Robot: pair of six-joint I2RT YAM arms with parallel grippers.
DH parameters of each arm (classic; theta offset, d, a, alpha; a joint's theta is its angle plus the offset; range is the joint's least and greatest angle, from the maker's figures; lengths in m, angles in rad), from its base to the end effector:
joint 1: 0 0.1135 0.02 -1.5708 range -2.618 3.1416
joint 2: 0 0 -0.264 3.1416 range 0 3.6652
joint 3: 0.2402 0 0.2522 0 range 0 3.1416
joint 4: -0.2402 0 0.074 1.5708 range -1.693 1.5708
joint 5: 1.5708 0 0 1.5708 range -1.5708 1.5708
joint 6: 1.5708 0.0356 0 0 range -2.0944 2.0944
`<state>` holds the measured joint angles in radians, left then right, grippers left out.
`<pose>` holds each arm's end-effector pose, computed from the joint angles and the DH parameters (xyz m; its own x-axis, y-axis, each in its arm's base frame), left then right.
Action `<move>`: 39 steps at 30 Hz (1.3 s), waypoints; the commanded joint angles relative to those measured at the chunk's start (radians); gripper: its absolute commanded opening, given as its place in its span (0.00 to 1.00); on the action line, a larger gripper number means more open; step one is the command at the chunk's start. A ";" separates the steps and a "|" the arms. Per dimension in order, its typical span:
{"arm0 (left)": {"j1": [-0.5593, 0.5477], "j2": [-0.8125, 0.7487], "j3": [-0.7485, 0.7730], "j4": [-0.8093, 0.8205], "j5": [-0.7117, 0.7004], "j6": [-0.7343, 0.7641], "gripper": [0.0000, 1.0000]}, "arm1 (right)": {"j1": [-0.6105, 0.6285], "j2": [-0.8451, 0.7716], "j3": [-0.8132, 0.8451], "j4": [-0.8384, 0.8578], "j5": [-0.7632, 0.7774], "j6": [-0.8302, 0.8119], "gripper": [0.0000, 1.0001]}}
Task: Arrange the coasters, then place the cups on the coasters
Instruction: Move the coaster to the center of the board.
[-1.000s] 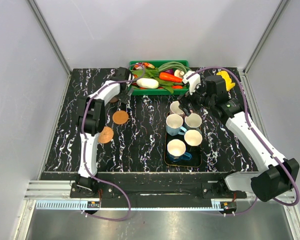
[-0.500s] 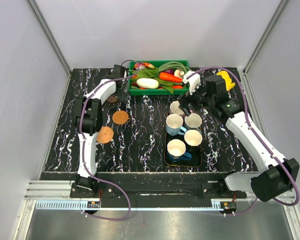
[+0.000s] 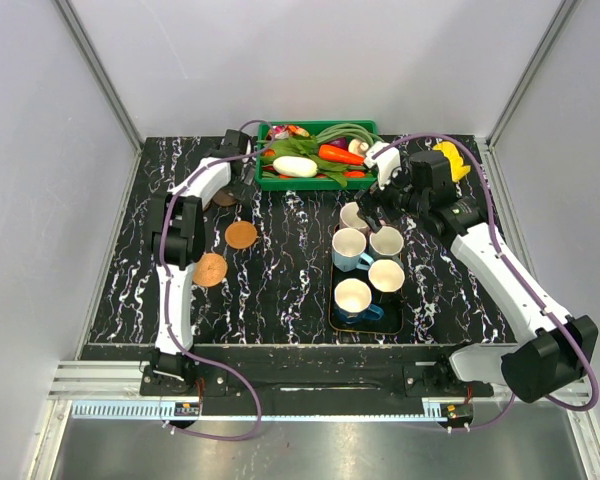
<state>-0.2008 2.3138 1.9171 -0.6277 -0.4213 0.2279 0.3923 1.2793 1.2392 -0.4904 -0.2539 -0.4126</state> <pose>0.4958 -0.0861 0.1776 -0.8215 0.3776 -0.4272 0.1636 0.8739 0.4578 0.2598 0.1172 0.3616 -0.1996 -0.5026 -0.8411 -0.7099 0.6659 -0.2295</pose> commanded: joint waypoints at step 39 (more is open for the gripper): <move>-0.049 0.036 0.063 -0.017 0.055 0.005 0.99 | -0.004 -0.001 -0.004 0.046 0.004 -0.012 1.00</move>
<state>-0.2424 2.3280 1.9381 -0.6403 -0.3927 0.2565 0.3923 1.2896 1.2354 -0.4904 -0.2535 -0.4149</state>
